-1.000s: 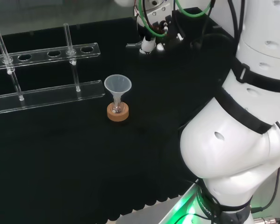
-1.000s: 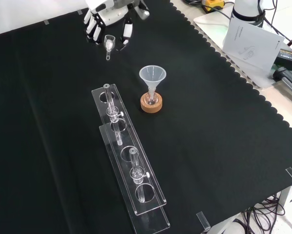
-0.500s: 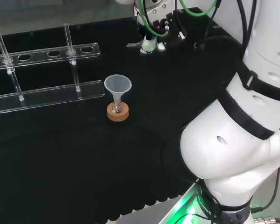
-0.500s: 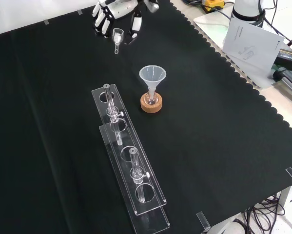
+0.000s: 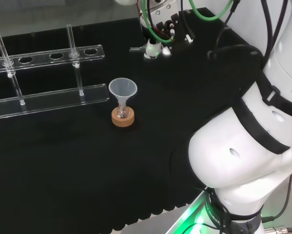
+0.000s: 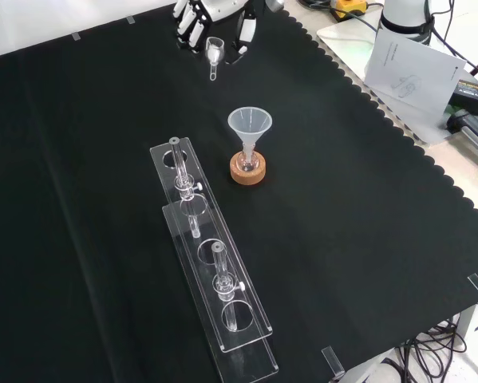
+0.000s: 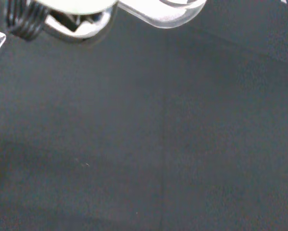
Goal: Pour all the NaCl from the weighing funnel into the round-bottom flask.
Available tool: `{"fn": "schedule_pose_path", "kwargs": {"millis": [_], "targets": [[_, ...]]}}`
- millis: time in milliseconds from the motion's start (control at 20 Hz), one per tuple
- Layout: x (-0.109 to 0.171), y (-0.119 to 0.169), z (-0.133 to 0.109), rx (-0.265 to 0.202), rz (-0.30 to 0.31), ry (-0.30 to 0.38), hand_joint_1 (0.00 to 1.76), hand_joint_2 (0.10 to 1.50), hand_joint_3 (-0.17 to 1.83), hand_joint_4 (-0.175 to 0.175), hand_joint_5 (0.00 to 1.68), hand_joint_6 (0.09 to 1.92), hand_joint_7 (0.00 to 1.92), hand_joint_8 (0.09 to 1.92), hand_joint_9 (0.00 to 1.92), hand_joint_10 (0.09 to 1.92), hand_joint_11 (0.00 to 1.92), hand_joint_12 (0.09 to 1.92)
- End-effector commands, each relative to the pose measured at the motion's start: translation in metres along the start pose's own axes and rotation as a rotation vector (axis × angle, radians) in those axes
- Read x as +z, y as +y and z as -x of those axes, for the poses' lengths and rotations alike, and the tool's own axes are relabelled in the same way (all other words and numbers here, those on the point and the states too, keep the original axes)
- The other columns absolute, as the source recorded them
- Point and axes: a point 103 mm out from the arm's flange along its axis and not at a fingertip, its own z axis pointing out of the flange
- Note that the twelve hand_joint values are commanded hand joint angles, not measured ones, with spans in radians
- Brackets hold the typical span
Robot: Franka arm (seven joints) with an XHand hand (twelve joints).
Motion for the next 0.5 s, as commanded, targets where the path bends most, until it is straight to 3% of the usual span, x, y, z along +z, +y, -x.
{"fn": "schedule_pose_path", "kwargs": {"millis": [50,500], "targets": [[-0.0089,-0.0181,-0.0216,-0.008,-0.004,-0.026,1.1,0.7,0.64,0.175,1.19,0.81,0.71,0.68,1.05,0.38,0.77,1.1],[-0.0127,-0.022,-0.0282,-0.013,0.004,-0.038,1.1,0.7,0.64,0.175,1.19,0.81,0.71,0.68,1.06,0.38,0.77,1.09]]}}
